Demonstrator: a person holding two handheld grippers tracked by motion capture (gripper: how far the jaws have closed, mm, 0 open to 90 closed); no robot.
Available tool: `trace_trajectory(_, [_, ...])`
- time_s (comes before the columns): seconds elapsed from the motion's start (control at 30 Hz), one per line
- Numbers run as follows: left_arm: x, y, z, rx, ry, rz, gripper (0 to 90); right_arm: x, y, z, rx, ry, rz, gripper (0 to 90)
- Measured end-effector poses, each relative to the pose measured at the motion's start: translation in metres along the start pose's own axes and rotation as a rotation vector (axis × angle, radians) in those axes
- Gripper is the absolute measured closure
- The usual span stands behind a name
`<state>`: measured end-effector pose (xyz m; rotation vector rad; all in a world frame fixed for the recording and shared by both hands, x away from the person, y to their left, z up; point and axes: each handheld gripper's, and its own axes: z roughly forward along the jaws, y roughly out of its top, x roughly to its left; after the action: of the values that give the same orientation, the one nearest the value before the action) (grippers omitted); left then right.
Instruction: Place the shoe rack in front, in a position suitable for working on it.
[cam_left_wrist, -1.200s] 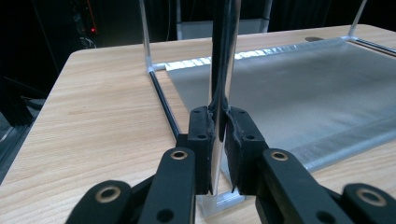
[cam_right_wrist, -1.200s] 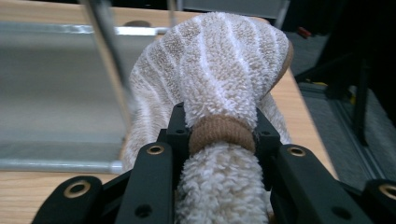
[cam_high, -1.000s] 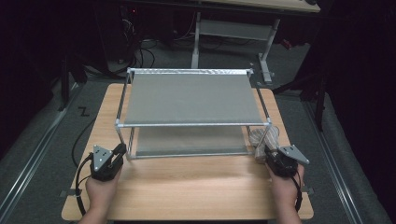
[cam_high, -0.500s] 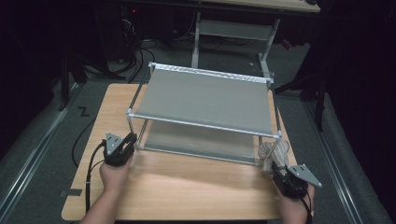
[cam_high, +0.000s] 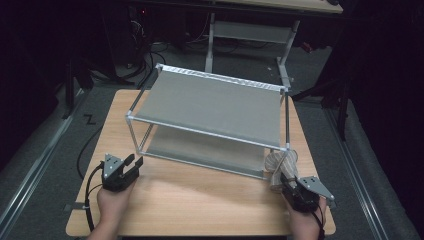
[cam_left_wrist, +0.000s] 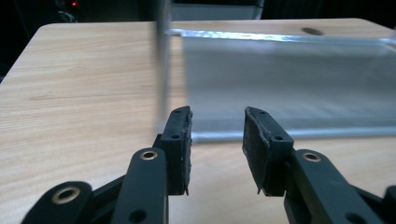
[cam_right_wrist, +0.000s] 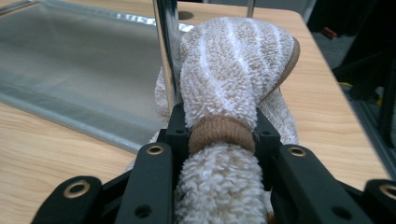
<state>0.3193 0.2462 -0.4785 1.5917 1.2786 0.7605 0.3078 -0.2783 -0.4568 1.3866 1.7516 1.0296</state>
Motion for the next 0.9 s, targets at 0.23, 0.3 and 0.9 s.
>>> trace_trajectory(0.23, [-0.030, -0.009, -0.013, -0.046, -0.072, 0.085, 59.4, 0.023, -0.002, 0.009, -0.011, 0.057, -0.014, 68.5])
trace_trajectory(0.3, [-0.032, -0.011, -0.011, -0.035, -0.099, 0.081, 59.4, 0.027, -0.006, 0.012, 0.000, 0.073, -0.017, 68.4])
trace_trajectory(0.9, [-0.025, -0.015, -0.013, -0.038, -0.124, 0.072, 57.2, 0.032, -0.012, -0.002, -0.022, 0.110, -0.020, 68.3])
